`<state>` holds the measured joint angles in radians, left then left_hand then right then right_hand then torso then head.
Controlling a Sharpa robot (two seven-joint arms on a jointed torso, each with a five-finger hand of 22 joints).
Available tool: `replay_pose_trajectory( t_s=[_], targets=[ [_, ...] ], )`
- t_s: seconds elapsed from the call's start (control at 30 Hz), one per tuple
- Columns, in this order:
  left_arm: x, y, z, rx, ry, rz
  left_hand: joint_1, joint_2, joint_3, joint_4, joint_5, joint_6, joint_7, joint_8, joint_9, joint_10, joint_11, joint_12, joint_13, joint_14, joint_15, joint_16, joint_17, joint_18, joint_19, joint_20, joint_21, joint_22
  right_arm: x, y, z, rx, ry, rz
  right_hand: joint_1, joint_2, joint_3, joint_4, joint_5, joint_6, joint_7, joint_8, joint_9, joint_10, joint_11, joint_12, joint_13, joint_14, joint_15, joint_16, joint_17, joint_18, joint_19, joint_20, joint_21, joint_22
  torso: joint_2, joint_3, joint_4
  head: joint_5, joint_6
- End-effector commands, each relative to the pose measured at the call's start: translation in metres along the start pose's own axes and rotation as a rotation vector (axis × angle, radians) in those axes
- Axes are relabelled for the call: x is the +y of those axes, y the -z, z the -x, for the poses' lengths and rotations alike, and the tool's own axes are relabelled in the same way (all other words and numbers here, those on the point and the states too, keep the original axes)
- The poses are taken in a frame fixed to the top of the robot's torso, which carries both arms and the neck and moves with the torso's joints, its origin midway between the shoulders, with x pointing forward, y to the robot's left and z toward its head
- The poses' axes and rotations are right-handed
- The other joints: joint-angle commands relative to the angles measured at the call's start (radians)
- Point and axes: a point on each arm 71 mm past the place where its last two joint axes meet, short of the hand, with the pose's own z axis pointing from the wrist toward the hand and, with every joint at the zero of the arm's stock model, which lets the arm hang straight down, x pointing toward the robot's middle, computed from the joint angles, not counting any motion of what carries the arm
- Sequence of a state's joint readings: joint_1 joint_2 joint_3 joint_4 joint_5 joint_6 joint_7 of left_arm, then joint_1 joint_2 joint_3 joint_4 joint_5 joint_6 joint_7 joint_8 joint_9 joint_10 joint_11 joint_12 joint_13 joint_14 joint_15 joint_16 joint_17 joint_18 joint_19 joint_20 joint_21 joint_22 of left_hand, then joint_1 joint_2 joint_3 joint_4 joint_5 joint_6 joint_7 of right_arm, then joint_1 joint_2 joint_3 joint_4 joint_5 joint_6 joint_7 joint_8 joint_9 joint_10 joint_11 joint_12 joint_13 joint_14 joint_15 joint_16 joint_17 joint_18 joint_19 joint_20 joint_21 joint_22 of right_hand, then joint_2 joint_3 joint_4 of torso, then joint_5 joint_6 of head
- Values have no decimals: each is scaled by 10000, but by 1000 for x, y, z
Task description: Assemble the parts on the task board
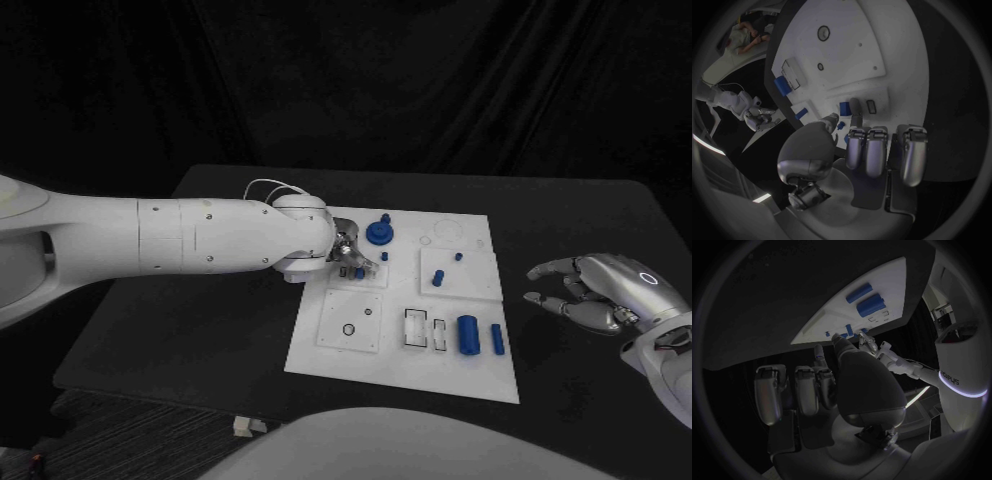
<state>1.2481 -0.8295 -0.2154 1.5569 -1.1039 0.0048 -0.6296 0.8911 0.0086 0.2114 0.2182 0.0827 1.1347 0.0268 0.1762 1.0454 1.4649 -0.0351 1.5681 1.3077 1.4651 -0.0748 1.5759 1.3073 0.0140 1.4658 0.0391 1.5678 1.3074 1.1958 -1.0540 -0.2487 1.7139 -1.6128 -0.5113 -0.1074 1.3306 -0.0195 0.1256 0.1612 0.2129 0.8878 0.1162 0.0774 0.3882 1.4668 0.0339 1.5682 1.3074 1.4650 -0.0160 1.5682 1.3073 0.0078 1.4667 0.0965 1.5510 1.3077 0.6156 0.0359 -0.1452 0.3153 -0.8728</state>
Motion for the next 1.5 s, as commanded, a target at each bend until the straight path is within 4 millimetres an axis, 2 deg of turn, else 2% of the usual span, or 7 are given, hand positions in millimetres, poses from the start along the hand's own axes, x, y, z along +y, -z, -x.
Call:
replay_pose_trajectory(
  t_s=[0.03,1.0,1.13,1.23,1.27,1.43,1.5],
  targets=[
    [-2,1,-2,81,28,-268,160,10,-64,-43,96,-41,-9,20,32,1059,-20,27,2631,1057,-59,-51,2635,-140,1050,-59,30,2634,-1,1,0,-37,38,-140,70,-20,37,42,68,42,-4,-39,-15,1040,-39,26,2634,1058,-71,26,2635,-3,833,-65,-35,2531,-2,7,11,-19,2],
    [-4,4,-5,195,-24,-460,867,70,-186,-462,710,-241,57,-306,-142,1059,33,27,2631,1057,-20,-51,2635,-140,1050,-29,30,2634,-2,2,-1,-6,37,-180,45,-22,27,64,69,46,1,-43,-22,1040,-36,26,2634,1058,-71,26,2635,0,827,-66,-42,2528,-7,2,9,-41,2],
    [-5,4,-5,170,-12,-517,1077,102,-170,-616,1171,-223,59,-417,-261,1059,37,27,2631,1057,-15,-51,2635,-140,1050,-24,30,2634,-2,2,-1,10,37,-187,25,-17,21,86,75,51,1,-49,-32,1040,-35,26,2634,1058,-70,26,2635,-2,830,-67,-39,2529,-6,4,7,-41,2],
    [-5,4,-4,164,-13,-541,1313,116,-96,-797,1679,-205,46,-513,-369,1059,26,27,2631,1057,-23,-51,2635,-140,1050,-29,30,2634,-2,2,-1,22,37,-193,25,-17,21,86,75,51,1,-49,-32,1040,-35,26,2634,1058,-70,26,2635,-2,830,-67,-39,2529,-11,2,5,-51,2],
    [-6,3,-4,164,-16,-549,1455,121,-20,-910,2027,-202,35,-556,-415,1059,16,27,2631,1057,-32,-51,2635,-140,1050,-36,30,2634,-2,2,-1,27,37,-195,29,-16,24,86,79,53,-1,-50,-34,1040,-35,26,2634,1058,-70,26,2635,1,823,-67,-46,2526,-9,4,2,-43,2],
    [-6,3,-4,132,7,-582,1662,126,219,-1114,2789,-187,24,-644,-512,1059,1,27,2631,1057,-45,-51,2635,-140,1050,-51,30,2634,-3,2,-2,46,39,-215,29,-16,24,86,79,53,-1,-50,-34,1040,-35,26,2634,1058,-70,26,2635,1,823,-67,-46,2526,-10,3,1,-48,2],
    [-6,3,-4,99,31,-601,1771,128,406,-1236,2922,-194,13,-676,-542,1059,-9,27,2631,1057,-53,-51,2635,-140,1050,-56,30,2634,-3,2,-2,51,41,-226,29,-16,24,86,79,53,-1,-50,-34,1040,-35,26,2634,1058,-70,26,2635,1,823,-67,-46,2526,-11,4,8,-57,2]
  ],
)
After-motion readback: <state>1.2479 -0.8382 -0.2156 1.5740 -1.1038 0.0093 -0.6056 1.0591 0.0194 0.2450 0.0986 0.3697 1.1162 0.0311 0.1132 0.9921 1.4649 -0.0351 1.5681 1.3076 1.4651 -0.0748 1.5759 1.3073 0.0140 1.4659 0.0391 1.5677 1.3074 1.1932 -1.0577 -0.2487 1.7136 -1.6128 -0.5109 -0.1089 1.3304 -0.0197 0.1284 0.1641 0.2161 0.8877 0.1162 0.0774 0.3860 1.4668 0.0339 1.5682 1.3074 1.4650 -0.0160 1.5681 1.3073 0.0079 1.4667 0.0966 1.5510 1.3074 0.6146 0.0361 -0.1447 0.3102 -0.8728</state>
